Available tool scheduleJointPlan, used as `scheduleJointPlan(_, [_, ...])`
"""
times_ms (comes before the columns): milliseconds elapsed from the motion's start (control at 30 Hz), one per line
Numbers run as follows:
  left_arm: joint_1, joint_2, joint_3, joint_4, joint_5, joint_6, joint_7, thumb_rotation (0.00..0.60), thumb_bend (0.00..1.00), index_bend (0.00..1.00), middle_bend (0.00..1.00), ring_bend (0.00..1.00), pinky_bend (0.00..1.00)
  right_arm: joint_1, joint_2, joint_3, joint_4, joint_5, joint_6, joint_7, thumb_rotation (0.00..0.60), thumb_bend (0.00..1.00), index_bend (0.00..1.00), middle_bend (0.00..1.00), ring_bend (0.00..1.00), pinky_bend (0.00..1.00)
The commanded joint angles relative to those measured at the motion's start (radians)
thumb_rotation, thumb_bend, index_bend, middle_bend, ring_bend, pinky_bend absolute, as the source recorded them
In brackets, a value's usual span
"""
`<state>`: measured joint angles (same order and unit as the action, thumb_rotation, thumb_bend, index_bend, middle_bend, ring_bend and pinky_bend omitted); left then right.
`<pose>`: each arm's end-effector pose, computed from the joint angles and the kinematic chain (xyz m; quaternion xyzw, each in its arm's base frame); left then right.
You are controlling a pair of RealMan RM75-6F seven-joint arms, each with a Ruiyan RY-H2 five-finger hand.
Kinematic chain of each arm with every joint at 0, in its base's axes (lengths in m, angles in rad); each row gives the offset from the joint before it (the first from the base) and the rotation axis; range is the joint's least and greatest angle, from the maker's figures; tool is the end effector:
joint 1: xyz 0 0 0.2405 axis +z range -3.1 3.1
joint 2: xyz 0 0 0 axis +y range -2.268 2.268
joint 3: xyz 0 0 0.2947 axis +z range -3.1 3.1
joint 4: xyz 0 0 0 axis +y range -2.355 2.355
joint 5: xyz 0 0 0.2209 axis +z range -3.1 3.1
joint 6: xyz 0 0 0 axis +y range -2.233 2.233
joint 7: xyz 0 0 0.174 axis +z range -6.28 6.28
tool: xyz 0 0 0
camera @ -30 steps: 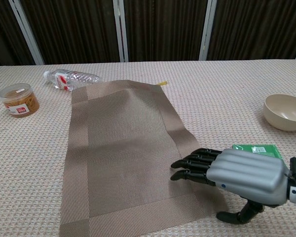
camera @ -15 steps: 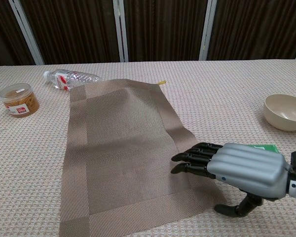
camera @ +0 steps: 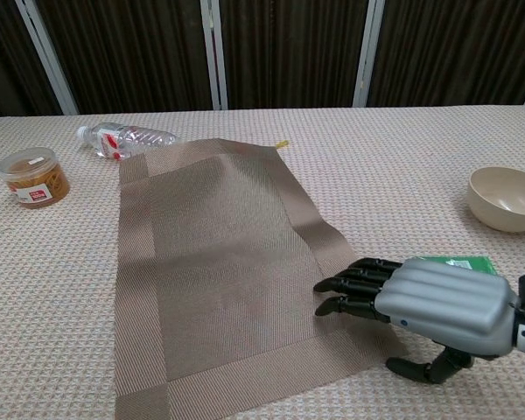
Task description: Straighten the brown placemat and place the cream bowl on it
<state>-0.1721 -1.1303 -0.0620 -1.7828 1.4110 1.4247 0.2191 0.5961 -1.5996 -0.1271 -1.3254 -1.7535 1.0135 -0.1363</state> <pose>-0.3076 0.2411 0.1425 -0.6135 -0.3863 -0.3733 0.5789 -0.2186 -0.2748 -0.0953 0.8759 -0.2414 0.3317 0.2539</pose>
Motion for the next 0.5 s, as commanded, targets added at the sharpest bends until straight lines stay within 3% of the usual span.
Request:
scheduleJointPlan(33, [0.000, 0.000, 0.000, 0.000, 0.000, -0.001, 0.000, 0.600, 0.41, 0.00, 0.00, 0.00, 0.00, -0.001, -0.003, 0.002, 0.006, 0.005, 0.000, 0.002, 0.600, 0.37, 0.13, 0.00, 0.00, 0.00])
scheduleJointPlan(500, [-0.001, -0.003, 0.002, -0.001, 0.000, -0.008, 0.005, 0.600, 0.41, 0.00, 0.00, 0.00, 0.00, 0.002, -0.020, 0.019, 0.030, 0.035, 0.001, 0.047, 0.600, 0.37, 0.23, 0.00, 0.00, 0.00])
